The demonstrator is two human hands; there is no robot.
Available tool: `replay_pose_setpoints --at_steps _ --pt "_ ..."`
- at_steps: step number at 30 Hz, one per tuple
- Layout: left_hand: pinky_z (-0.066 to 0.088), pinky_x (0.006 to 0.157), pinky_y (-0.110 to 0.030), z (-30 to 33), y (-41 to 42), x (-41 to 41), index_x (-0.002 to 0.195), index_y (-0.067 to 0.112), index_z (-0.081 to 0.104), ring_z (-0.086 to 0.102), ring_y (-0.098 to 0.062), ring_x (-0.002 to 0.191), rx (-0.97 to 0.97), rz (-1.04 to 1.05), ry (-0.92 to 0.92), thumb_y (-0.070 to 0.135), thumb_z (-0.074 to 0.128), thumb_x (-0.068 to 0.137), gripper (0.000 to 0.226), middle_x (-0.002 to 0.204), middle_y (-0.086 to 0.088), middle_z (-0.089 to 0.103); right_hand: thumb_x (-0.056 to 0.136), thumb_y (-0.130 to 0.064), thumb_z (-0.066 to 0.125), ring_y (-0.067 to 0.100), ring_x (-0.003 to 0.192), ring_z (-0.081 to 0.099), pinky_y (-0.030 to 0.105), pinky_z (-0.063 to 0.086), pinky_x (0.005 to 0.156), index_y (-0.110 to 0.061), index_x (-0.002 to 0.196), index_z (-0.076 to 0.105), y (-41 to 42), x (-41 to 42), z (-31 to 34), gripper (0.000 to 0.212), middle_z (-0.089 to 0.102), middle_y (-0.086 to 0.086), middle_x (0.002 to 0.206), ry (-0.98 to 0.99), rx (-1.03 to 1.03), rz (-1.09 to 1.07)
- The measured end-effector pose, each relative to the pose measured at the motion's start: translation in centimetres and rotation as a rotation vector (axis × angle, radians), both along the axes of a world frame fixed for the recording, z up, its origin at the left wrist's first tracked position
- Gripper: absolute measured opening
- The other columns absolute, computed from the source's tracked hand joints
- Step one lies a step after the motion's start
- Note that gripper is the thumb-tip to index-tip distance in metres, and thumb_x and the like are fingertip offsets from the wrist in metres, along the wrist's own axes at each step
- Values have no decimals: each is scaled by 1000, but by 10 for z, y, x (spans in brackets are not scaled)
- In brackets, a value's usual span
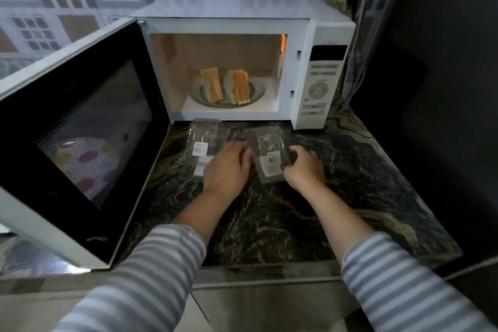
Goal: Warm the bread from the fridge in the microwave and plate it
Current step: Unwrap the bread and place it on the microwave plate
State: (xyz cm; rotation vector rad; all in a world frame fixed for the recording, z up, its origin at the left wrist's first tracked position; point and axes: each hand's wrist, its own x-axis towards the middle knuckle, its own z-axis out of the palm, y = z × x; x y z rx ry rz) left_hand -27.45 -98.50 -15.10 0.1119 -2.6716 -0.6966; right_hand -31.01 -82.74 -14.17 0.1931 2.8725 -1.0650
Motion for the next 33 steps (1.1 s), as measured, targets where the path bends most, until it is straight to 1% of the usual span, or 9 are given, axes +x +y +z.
replay_pose_setpoints --at_steps 5,8,10,13,16,20,23,28,33 --pt "48 59 -42 44 -24 7 89 16 61 60 -21 73 58 2 379 28 42 98 24 80 -3 62 89 -6 51 25 120 44 34 40 99 -21 129 51 -37 12 37 43 46 7 128 429 -12 208" --pt "49 60 -41 57 -43 6 96 19 62 61 -20 75 57 86 453 30 39 98 26 84 -1 64 89 -5 51 22 110 53 27 42 84 -20 126 53 -67 12 43 39 53 6 122 359 -160 311" --pt "51 73 -43 55 -63 0 108 21 60 59 -24 93 6 197 354 29 39 97 24 104 -4 61 91 -10 52 23 109 55 24 38 78 -19 127 52 -84 11 40 37 56 7 121 221 -202 342" --pt "44 96 -46 36 -95 -11 134 27 46 48 -36 116 67 297 -43 30 42 96 38 132 -13 46 95 -20 52 26 111 57 26 38 80 -19 129 49 -103 10 30 34 60 6 119 9 -268 349" --pt "40 103 -40 12 -108 -7 142 26 39 49 -33 121 318 248 -244 28 45 97 45 135 -15 50 94 -20 53 23 97 56 29 44 79 -25 95 56 -115 11 13 6 56 0 99 -111 -383 332" --pt "54 86 -40 0 -101 6 132 17 53 63 -25 105 542 214 -230 21 56 95 37 117 -7 65 81 -21 62 25 102 63 43 54 90 -25 111 56 -128 5 -15 31 63 3 107 -166 -509 221" --pt "56 57 -26 3 -93 13 129 14 53 60 -14 83 799 199 -268 10 58 93 36 104 -1 62 68 -14 62 29 95 68 48 57 83 -31 96 62 -127 -11 -38 32 70 6 99 -126 -535 191" --pt "54 51 -20 6 -85 19 136 14 47 59 -18 82 972 153 -391 -10 61 85 59 95 -7 59 73 15 57 30 94 66 49 56 86 -24 76 64 -111 -4 -15 40 63 -3 79 -150 -516 171" --pt "54 49 -23 6 -79 20 138 12 45 59 -18 76 1023 162 -443 -18 57 82 65 83 -7 58 71 15 68 26 97 65 39 56 86 -14 124 62 -102 -6 -20 62 68 9 108 -250 -527 179"
